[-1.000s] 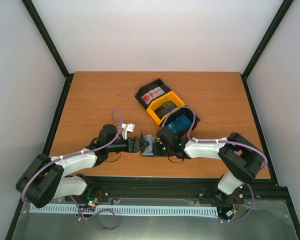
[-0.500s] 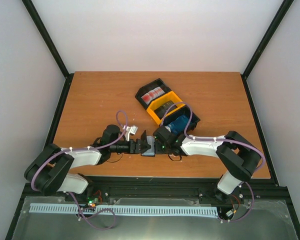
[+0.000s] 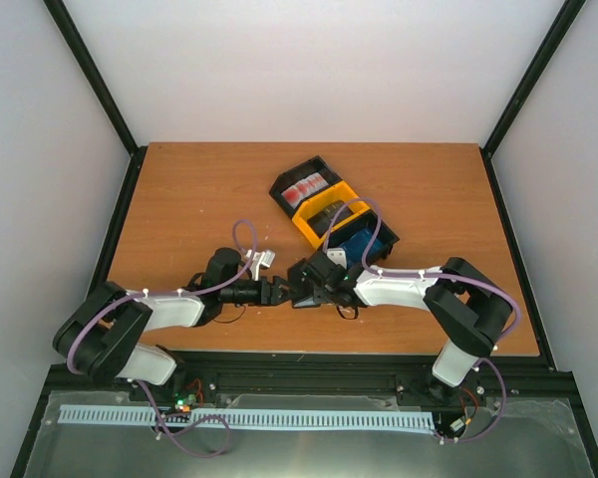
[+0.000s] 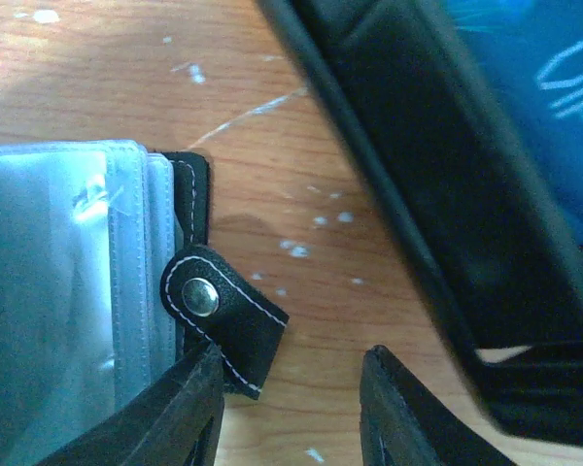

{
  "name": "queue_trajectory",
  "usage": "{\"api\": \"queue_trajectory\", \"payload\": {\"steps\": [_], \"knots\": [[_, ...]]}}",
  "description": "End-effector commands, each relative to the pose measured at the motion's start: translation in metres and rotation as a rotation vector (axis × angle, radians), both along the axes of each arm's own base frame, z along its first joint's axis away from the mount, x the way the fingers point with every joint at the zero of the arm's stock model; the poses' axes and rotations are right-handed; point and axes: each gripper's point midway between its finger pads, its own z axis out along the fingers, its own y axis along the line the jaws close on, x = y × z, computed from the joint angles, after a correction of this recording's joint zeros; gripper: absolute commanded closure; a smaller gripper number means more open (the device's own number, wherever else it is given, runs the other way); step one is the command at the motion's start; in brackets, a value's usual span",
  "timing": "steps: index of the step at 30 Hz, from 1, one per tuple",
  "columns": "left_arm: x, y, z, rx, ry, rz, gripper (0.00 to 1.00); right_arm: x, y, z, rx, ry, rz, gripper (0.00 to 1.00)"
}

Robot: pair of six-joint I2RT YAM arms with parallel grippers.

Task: Put the credit cards into the card holder
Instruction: Close the card holder at the center of the board.

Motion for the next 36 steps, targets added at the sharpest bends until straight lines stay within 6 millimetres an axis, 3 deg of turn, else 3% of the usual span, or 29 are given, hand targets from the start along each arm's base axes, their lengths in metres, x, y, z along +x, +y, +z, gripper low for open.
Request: {"api": "queue_trajectory", "payload": {"steps": [1, 7, 19, 27, 36], "knots": [[0.01, -0.004, 0.005, 0.005, -0.04, 0.008, 0.19, 0.005, -0.024, 0.002, -0.092, -0.042, -0.11, 0.61], [0.017, 0.001, -0.002, 0.057, -0.033, 0.054, 0.2, 0.011, -0.031, 0.016, -0.073, -0.09, -0.188, 0.64], [0.029, 0.015, -0.025, 0.191, 0.011, 0.148, 0.23, 0.013, -0.018, 0.058, 0.166, -0.117, -0.171, 0.62], [0.032, 0.017, -0.029, 0.221, 0.022, 0.156, 0.26, 0.031, -0.012, 0.047, 0.194, -0.056, -0.139, 0.62], [0.033, 0.017, -0.031, 0.239, 0.027, 0.16, 0.27, 0.027, -0.002, 0.024, 0.183, 0.024, -0.102, 0.71]]}}
